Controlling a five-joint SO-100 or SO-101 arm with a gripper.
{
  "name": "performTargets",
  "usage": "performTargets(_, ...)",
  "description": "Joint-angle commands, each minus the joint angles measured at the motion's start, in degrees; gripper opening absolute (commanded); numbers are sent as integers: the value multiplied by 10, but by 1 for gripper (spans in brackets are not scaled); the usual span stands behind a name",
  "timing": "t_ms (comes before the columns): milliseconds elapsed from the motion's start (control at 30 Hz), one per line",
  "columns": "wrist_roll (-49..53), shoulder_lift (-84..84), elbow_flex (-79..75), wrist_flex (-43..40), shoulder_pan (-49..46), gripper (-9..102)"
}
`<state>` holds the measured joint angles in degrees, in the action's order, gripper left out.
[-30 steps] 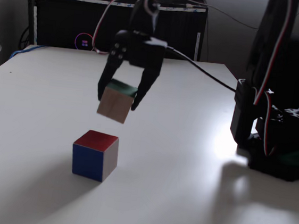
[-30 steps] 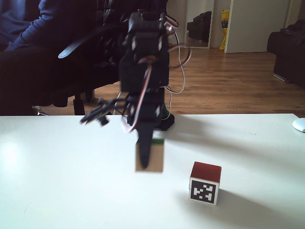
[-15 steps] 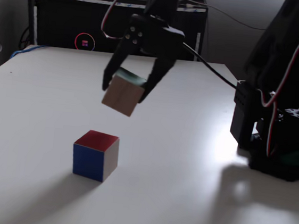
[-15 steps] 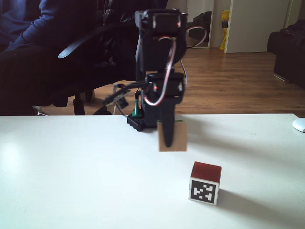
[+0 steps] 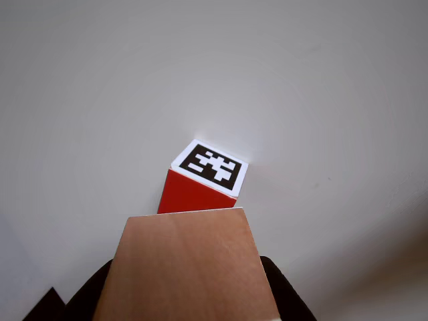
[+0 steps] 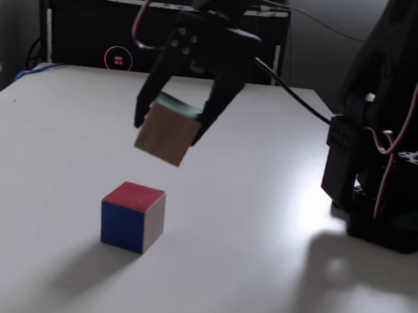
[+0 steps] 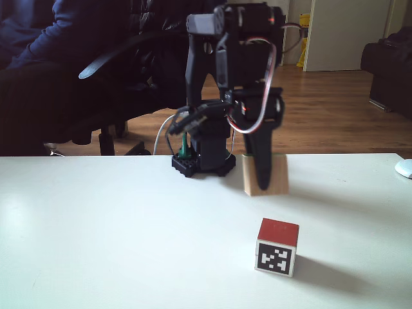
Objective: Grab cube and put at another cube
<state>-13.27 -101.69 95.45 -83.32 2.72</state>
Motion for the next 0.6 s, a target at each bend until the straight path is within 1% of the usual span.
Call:
performTargets(0,-5,17,-40,-2,7,15)
performTargets(267,-7,71,-77,3,4,15)
performTargets(567,-13,95,-89,4,14,16)
